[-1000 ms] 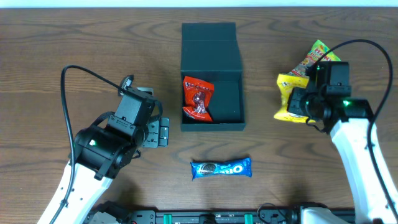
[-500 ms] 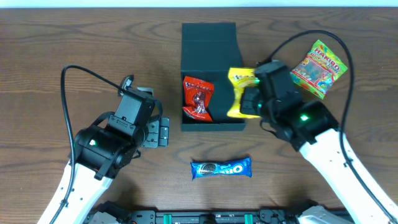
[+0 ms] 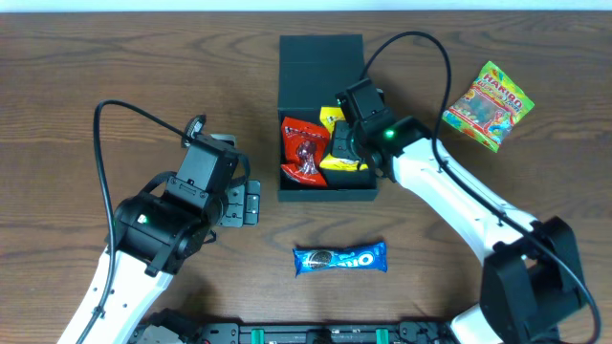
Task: Pack container
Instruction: 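Release the yellow bag beside the red bag in the box, then move right gripper up to the Haribo Worms bag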
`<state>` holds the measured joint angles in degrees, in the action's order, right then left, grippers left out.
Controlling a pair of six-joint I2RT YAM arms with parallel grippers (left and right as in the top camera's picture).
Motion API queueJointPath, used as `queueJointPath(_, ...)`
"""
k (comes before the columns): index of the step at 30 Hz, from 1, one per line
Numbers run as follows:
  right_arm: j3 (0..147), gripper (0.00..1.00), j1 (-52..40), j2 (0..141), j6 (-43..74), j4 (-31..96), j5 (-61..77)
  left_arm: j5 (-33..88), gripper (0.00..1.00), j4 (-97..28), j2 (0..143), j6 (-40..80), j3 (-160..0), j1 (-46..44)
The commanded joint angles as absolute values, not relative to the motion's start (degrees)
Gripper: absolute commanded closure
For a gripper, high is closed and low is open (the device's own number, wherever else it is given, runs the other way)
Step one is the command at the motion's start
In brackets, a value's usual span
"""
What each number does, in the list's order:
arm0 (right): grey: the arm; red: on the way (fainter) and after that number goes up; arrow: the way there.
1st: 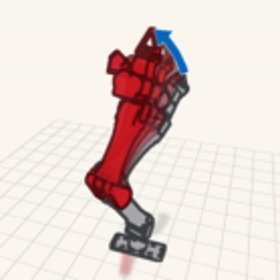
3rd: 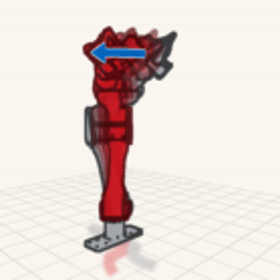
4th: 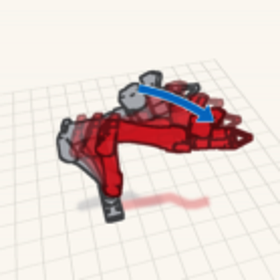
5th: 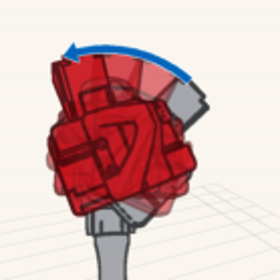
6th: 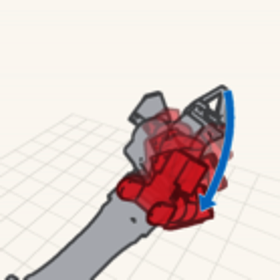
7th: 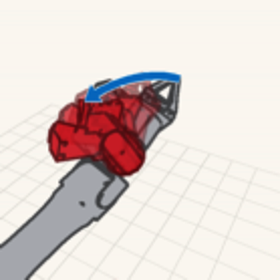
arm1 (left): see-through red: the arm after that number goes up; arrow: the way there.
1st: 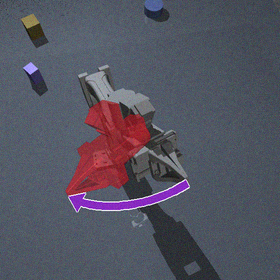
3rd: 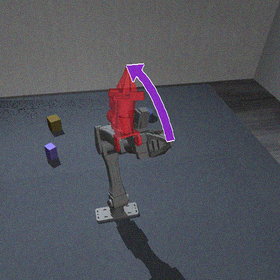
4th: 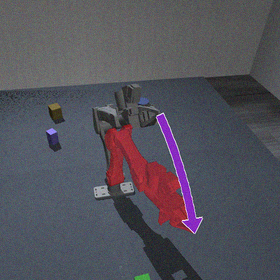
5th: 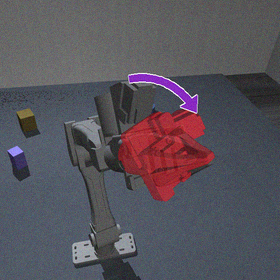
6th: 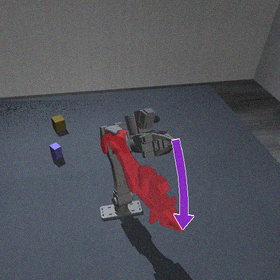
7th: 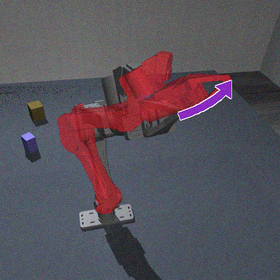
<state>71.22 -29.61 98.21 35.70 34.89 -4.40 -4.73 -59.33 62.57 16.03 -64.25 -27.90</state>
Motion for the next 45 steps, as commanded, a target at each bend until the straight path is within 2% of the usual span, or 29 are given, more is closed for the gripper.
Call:
queueJointPath(1, 72.6, 0.99, -30.0, 99.4, 32.9, 34.0, -4.0, -5.3, 0.05, -59.3, 62.2, 15.4, -64.2, -27.7)
queueJointPath(15, 72.6, 0.98, -30.0, 103.9, 32.1, 35.2, -7.3, -5.3, 0.05, -59.3, 62.2, 15.4, -64.2, -27.7)
queueJointPath(18, 72.6, 0.89, -30.0, 103.9, 32.0, 35.6, -7.4, -5.3, 0.05, -59.4, 62.2, 15.4, -64.2, -27.8)
queueJointPath(19, 72.6, 0.81, -30.0, 103.9, 31.6, 35.7, -7.6, -5.3, 0.05, -59.3, 62.2, 15.4, -64.2, -27.7)
queueJointPath(22, 72.6, 0.36, -30.0, 103.9, 30.5, 35.7, -7.6, -5.3, 0.05, -59.3, 62.2, 15.4, -64.2, -27.7)
queueJointPath(26, 72.6, 0.01, -30.0, 103.8, 30.5, 35.4, -7.5, -5.3, 0.05, -59.3, 62.2, 15.4, -64.2, -27.7)
queueJointPath(31, 74.4, 0.01, -30.0, 99.3, 28.9, 37.5, -7.5, -5.3, 0.05, -59.3, 62.2, 15.4, -64.2, -27.7)
queueJointPath(38, 76.1, 0.01, -27.7, 82.3, 28.0, 42.4, -8.3, -5.3, 0.04, -59.4, 62.2, 15.4, -64.2, -27.7)
queueJointPath(41, 76.1, 0.01, -24.0, 76.8, 29.8, 46.1, -12.4, -5.3, 0.05, -59.3, 62.2, 15.4, -64.2, -27.7)
queueJointPath(45, 76.1, 0.01, -14.5, 73.8, 31.3, 49.5, -13.2, -5.3, 0.05, -59.4, 62.2, 15.4, -64.2, -27.7)
